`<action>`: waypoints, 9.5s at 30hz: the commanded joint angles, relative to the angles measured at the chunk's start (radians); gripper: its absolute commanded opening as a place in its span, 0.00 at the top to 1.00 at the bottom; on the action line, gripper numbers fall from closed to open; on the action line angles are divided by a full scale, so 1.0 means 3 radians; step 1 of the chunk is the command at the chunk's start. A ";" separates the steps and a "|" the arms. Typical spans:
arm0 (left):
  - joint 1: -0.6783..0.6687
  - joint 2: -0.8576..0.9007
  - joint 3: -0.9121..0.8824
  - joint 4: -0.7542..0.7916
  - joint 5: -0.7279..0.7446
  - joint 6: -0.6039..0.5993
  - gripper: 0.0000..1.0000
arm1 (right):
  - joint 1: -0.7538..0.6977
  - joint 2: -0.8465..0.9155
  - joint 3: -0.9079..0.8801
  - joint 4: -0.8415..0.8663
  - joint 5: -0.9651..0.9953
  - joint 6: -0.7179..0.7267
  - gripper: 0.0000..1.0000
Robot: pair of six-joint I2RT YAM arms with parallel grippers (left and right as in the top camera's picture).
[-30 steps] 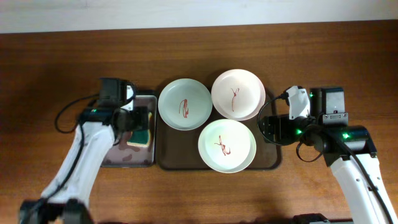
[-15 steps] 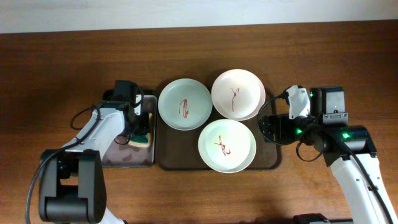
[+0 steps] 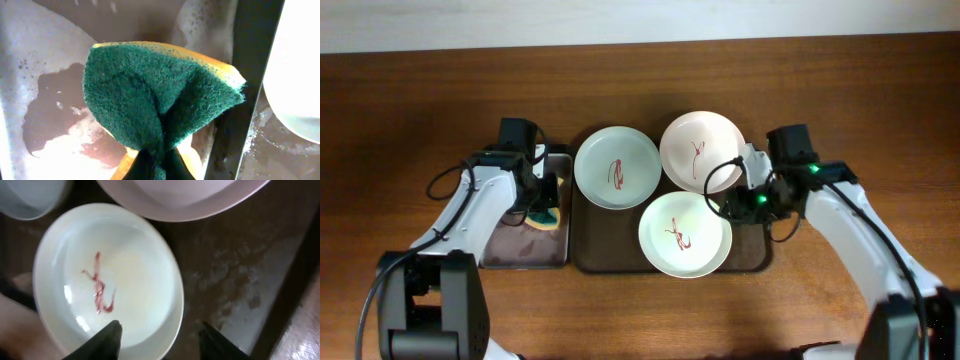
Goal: Clean dirty plates on tray and stack at the side
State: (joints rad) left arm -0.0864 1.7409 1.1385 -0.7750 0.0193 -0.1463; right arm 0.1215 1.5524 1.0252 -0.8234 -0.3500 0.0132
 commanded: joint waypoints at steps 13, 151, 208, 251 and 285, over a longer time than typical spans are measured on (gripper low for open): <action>0.0020 0.0043 -0.0451 0.0287 0.0038 0.0001 1.00 | 0.0034 0.0800 0.0061 0.0188 0.0158 0.0071 0.95; -0.1970 0.0572 0.0671 -0.0187 -0.0243 -0.0833 1.00 | 0.0033 0.0800 0.0061 0.0014 0.0160 0.0156 0.96; 0.0230 -0.0215 -0.0664 0.0762 0.0336 0.0242 0.35 | 0.2129 -0.0443 0.0492 -0.0184 0.4437 0.0773 0.96; 0.0230 -0.0215 -0.0664 0.0713 0.0336 0.0242 0.36 | -0.1832 0.0608 0.0476 0.0202 0.1172 0.1266 0.48; 0.0230 -0.0209 -0.0703 0.0736 0.0198 0.0240 0.32 | -0.0643 0.0418 0.0529 -0.0048 -0.0019 0.0392 0.43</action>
State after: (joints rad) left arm -0.0200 1.6905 0.9558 -0.5568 0.0784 -0.0750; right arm -0.0795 1.6989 1.1618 -0.8371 -0.3462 0.1349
